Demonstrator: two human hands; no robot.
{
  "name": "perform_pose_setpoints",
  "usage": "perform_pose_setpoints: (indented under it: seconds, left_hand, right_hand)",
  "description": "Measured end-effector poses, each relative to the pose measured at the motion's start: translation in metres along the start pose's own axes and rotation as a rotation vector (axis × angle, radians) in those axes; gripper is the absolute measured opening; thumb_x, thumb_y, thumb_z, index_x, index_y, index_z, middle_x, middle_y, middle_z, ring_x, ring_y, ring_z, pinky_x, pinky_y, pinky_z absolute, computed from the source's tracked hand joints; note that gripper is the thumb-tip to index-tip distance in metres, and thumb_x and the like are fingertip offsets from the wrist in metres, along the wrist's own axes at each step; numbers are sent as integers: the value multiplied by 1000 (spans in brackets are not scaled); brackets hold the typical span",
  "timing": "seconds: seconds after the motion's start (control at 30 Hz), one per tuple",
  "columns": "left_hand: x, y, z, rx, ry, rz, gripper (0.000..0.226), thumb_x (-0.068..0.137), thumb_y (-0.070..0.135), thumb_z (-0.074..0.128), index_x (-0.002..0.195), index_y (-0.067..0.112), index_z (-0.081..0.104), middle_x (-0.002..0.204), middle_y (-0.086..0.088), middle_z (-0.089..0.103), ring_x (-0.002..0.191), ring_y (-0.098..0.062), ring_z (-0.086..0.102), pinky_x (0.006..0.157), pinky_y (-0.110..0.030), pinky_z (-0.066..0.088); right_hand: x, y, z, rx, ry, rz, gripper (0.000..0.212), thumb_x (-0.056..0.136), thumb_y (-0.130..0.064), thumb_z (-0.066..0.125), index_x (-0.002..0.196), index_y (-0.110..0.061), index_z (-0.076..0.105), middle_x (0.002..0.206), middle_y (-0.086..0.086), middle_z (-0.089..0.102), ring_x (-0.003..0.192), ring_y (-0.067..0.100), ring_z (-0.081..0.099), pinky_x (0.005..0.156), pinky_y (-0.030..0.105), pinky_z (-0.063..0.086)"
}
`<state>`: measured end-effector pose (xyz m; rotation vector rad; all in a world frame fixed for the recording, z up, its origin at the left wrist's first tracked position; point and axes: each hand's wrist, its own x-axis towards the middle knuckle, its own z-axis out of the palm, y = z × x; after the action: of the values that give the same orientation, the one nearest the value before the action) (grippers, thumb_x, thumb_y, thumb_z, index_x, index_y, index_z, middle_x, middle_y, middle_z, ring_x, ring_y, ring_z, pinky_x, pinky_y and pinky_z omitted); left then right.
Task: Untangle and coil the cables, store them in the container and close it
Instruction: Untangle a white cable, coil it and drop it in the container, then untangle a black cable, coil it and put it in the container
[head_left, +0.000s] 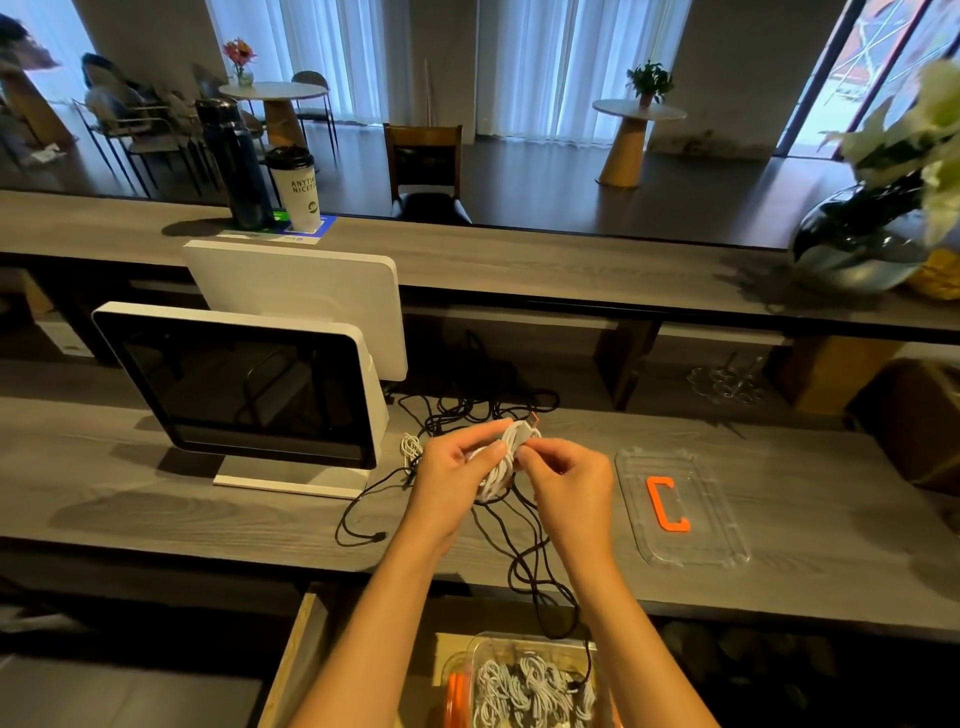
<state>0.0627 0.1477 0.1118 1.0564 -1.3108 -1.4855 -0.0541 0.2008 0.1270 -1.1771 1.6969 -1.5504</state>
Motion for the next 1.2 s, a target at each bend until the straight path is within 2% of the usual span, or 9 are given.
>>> perform_pose_setpoints:
  seconds: [0.1,0.23,0.43,0.53,0.67,0.77,0.9,1.07,1.2]
  left_hand:
    - [0,-2,0,-14,-7,-23,30,96,8,62,122,19,71,108,3,76,100,-14,72,82,-32,59]
    - [2,-5,1,-153,29,-141,29,97,10,61,124,17,69,107,-6,76,100,-23,72,89,-44,59]
    - [2,-17,3,-155,-16,-199,25,95,7,61,116,16,73,104,-11,76,96,-28,72,84,-40,58]
    - [1,-26,9,-183,-36,-249,25,96,4,59,116,13,71,102,-12,76,85,-23,72,72,-33,58]
    - [-6,-45,16,-249,32,-375,22,97,9,59,116,12,69,95,-10,75,78,-18,71,60,-24,55]
    - [-11,-77,24,-93,113,-456,14,96,17,64,108,20,71,100,-6,75,88,-20,70,72,-33,56]
    - [-29,-132,35,3,123,-652,10,94,15,66,103,16,70,103,-11,73,97,-27,69,87,-40,54]
    - [-53,-194,39,120,140,-780,12,97,11,59,103,11,69,82,-2,69,74,-13,63,63,-25,50]
    - [-70,-230,40,34,188,-867,22,102,26,50,102,15,70,104,-15,73,90,-23,69,81,-37,55]
  right_hand:
    - [3,5,-1,8,-21,9,14,91,-8,68,97,-17,78,75,-6,74,71,4,69,61,15,52]
    - [4,14,1,160,-89,95,20,94,-8,63,109,-13,76,95,5,76,84,12,72,70,23,58]
    - [7,26,-4,296,-10,181,15,91,-6,68,105,-9,71,86,6,74,76,18,72,62,24,55]
    - [6,39,-4,422,22,334,20,91,-9,69,110,-14,65,86,9,69,76,21,69,64,26,56]
    - [1,61,-9,412,-104,424,20,94,-19,65,107,-8,75,96,16,73,79,20,66,69,25,56]
    - [-8,84,-13,341,-161,583,16,97,-22,60,100,-17,75,94,10,76,81,17,68,76,32,54]
    - [-29,130,-17,123,-226,743,26,101,-27,51,92,-12,71,78,3,70,72,15,64,67,29,50]
    - [-65,181,-14,20,-289,898,32,104,-33,44,95,-15,69,84,2,67,80,14,62,72,29,48]
    - [-91,213,-3,44,-280,974,35,105,-35,39,101,-17,69,96,6,72,91,17,65,75,28,50]
